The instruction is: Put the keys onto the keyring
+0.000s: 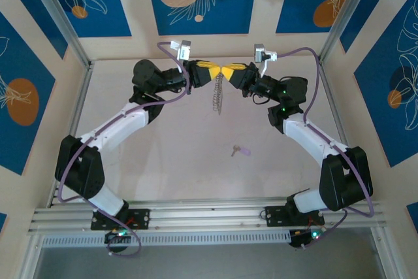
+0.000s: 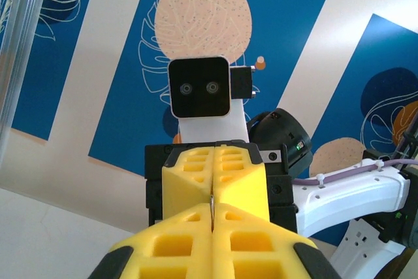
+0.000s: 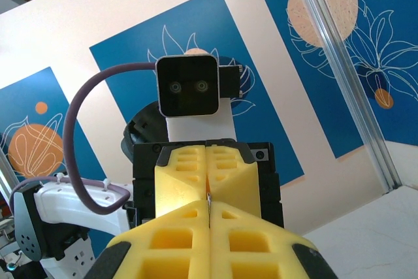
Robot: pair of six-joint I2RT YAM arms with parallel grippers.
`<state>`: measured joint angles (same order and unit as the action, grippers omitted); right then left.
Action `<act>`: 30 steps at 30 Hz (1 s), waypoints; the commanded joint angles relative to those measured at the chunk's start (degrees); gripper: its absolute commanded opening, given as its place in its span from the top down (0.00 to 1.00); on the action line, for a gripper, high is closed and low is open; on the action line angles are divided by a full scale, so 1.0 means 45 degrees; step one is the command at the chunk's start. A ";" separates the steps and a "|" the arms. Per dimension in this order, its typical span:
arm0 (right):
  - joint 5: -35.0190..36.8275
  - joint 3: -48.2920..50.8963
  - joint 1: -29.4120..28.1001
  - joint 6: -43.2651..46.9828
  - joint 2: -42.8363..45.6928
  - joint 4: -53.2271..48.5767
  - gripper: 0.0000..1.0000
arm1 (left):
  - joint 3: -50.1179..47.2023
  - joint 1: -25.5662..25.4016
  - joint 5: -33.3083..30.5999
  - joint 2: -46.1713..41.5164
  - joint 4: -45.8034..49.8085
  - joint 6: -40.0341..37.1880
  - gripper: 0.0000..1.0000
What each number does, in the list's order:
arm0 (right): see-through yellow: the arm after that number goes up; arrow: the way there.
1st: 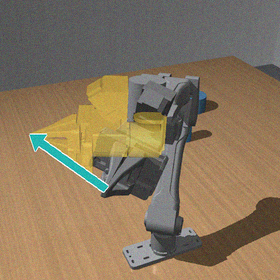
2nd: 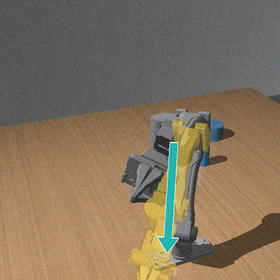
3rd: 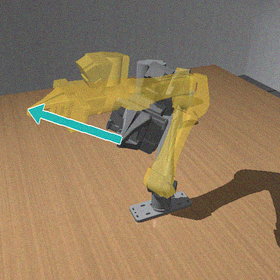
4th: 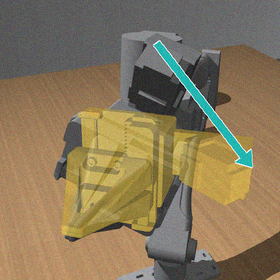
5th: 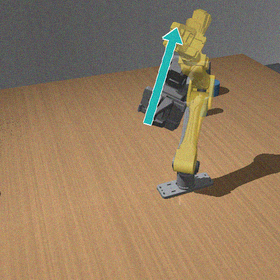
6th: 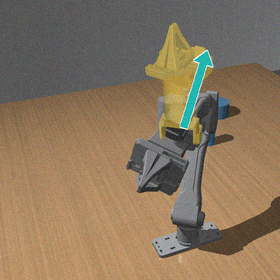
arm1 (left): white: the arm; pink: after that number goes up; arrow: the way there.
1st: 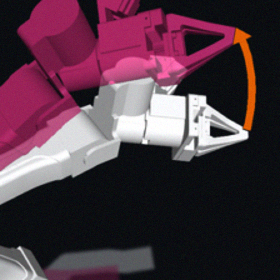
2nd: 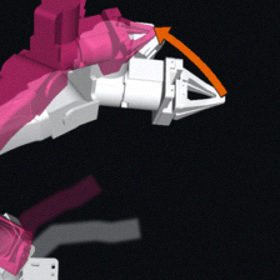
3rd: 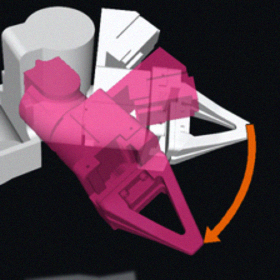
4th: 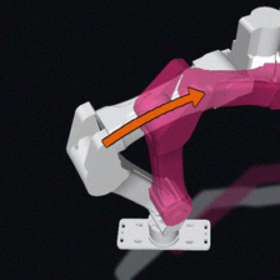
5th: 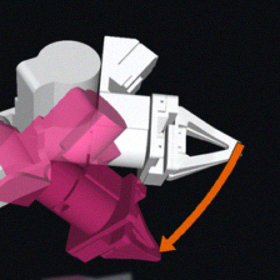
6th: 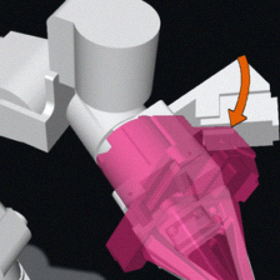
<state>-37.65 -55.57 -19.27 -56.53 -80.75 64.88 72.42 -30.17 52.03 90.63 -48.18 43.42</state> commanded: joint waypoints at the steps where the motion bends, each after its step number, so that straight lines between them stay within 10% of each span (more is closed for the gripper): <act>1: 0.0046 -0.0401 0.0110 0.0275 0.0271 -0.0272 0.85 | 0.0517 -0.0161 0.0319 0.0019 0.0215 -0.0473 1.00; 5: -0.0185 0.0008 0.0918 0.0428 0.0862 -0.0911 0.57 | 0.0834 -0.0153 0.0847 -0.0186 0.1371 -0.1329 1.00; 18: -0.2657 -0.0628 0.1589 0.4253 0.2610 -0.6861 0.48 | 0.3784 -0.0162 0.2124 -0.0451 1.1270 -0.8447 1.00; 30: -0.2636 -0.0970 0.0895 0.4614 0.1959 -0.7174 0.53 | 0.4365 -0.0306 0.1858 -0.0452 1.2718 -0.9659 1.00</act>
<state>-49.12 -58.17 -14.61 -36.82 -71.11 33.34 89.73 -30.76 59.55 90.45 7.25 2.74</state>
